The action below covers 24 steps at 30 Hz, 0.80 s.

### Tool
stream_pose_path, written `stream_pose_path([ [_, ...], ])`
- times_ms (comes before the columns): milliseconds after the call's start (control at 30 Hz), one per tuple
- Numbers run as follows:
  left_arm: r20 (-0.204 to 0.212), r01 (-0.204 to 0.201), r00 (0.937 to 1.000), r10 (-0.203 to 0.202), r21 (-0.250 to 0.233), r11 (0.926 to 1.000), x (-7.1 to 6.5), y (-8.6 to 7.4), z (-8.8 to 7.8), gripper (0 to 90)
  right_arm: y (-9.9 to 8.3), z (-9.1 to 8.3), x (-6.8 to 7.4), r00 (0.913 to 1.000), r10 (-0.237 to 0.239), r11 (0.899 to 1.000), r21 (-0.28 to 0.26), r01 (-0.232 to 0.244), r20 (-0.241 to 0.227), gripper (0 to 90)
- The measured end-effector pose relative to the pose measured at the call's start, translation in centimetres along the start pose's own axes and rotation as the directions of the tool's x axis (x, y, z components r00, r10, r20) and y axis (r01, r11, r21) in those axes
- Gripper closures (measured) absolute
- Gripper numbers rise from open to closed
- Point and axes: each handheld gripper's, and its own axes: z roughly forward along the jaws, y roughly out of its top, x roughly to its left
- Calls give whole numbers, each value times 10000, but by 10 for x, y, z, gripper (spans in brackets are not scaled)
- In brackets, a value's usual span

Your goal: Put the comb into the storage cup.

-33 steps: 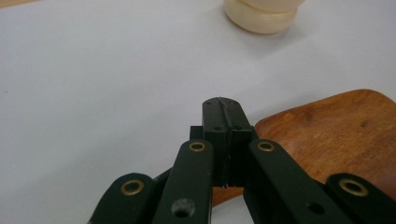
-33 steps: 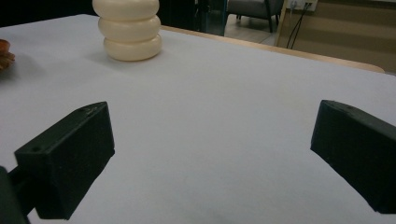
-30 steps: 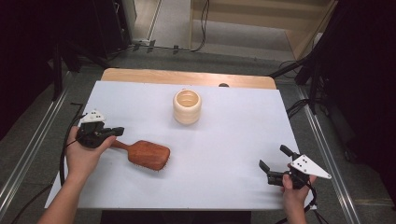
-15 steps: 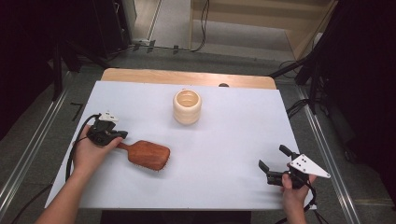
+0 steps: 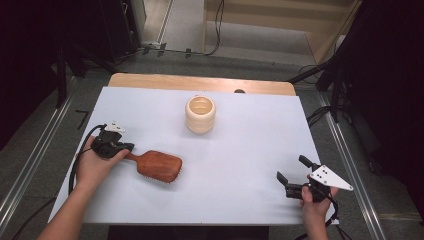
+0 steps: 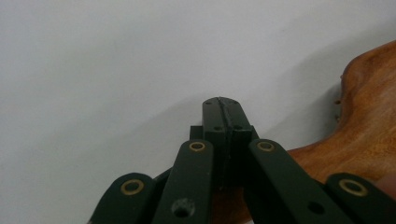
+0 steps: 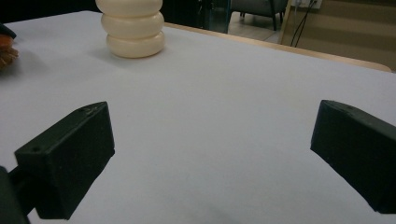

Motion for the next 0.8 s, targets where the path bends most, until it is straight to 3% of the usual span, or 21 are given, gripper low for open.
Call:
stream_pose_path([
  [400,64,-139,9999,138,115,9998,-3,-5,-4,900,0,1,0,10000,-29,10000,33,29,70,0],
  [800,300,-116,9995,114,67,9999,-10,-25,-18,900,0,1,0,10000,-68,10000,42,67,56,0],
])
